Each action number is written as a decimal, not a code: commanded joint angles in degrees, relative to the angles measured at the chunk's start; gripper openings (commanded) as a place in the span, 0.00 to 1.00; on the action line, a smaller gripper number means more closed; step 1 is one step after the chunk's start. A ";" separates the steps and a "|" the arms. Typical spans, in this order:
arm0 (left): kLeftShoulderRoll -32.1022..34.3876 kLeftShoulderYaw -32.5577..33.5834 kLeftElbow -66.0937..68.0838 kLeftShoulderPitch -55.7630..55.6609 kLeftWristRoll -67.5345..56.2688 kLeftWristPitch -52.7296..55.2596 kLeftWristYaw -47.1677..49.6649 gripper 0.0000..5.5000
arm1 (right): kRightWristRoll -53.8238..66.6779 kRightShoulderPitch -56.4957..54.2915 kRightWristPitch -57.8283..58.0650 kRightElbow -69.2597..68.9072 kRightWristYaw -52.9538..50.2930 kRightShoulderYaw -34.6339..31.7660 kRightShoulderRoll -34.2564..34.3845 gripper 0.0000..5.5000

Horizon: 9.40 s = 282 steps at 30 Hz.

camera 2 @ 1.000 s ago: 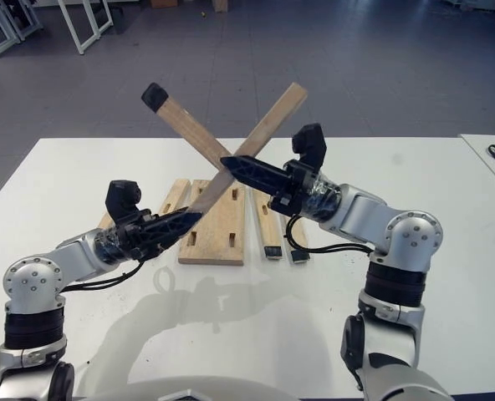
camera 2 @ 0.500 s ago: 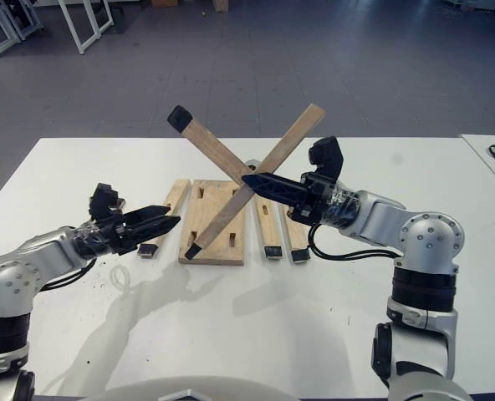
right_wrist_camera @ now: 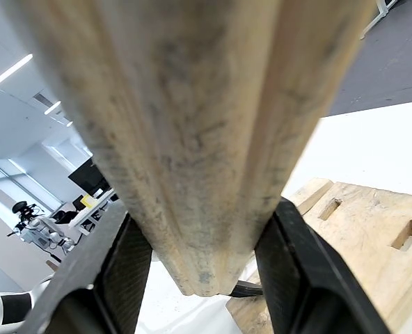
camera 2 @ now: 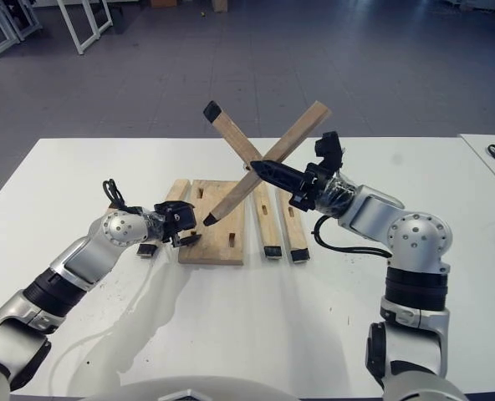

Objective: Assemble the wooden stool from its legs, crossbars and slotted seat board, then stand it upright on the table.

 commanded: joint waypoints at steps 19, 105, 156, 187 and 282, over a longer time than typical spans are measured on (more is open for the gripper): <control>26.60 5.88 -10.99 26.06 1.44 -12.63 -18.20 0.68 | -21.12 0.32 -8.36 4.93 19.73 13.89 -2.48 0.37; 11.65 10.04 -23.77 26.42 -1.00 1.13 -16.00 0.68 | -66.68 -14.97 -46.34 51.71 39.80 41.81 1.29 0.37; 11.74 9.44 -25.36 29.90 -1.04 3.09 -13.05 0.68 | -43.79 -9.97 -8.11 19.70 -22.35 1.93 24.48 0.65; 1.36 31.36 -38.42 17.99 -28.95 26.77 -5.90 0.68 | -49.23 51.62 -10.73 -25.45 -13.99 9.56 2.28 0.80; 2.30 43.90 -11.10 11.79 -98.70 40.60 0.11 0.37 | 11.88 11.81 1.50 -23.28 5.94 9.80 -9.19 0.64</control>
